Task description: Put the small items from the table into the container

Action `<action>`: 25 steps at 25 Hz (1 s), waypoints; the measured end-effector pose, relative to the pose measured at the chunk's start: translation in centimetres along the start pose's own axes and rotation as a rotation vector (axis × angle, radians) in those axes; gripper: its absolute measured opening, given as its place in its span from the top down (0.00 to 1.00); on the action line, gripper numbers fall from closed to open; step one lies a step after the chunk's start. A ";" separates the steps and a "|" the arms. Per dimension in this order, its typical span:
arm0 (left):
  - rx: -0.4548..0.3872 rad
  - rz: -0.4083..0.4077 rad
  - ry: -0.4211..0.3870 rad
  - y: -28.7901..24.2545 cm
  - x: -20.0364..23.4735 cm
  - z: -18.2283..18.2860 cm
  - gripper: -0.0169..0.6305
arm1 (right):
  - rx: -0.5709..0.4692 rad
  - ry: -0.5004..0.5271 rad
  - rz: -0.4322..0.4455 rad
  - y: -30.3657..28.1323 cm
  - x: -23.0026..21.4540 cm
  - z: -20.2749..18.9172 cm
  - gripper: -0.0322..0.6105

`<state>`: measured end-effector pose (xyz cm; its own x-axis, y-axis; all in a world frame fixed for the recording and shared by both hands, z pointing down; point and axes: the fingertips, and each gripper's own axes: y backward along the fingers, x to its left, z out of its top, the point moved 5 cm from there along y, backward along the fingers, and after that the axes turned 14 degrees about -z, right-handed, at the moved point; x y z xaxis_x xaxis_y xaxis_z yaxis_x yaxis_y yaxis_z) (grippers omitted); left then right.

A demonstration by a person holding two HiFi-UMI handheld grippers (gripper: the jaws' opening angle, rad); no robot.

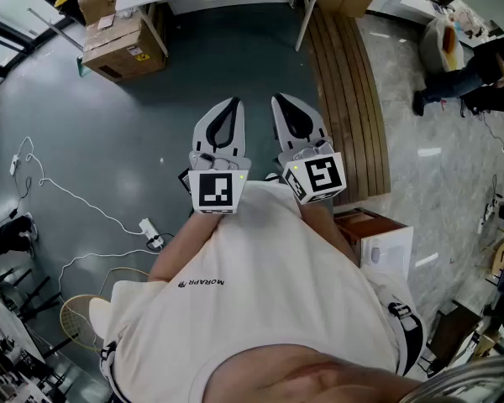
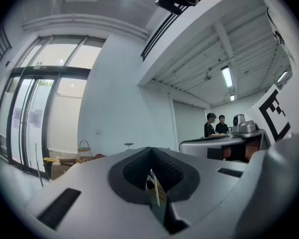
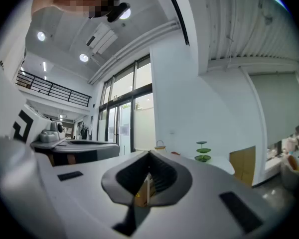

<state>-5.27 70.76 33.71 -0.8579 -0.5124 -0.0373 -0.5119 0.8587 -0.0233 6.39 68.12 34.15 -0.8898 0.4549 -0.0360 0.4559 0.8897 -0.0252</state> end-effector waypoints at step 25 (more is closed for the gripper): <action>0.017 0.104 -0.054 -4.7 -6.8 0.0 0.97 | -0.058 -0.051 0.071 2.9 -7.9 -0.4 0.94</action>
<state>2.97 70.21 34.04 -0.9025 -0.4203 -0.0937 -0.4190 0.9073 -0.0338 14.77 67.14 34.79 -0.8526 0.5153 -0.0868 0.5141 0.8569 0.0372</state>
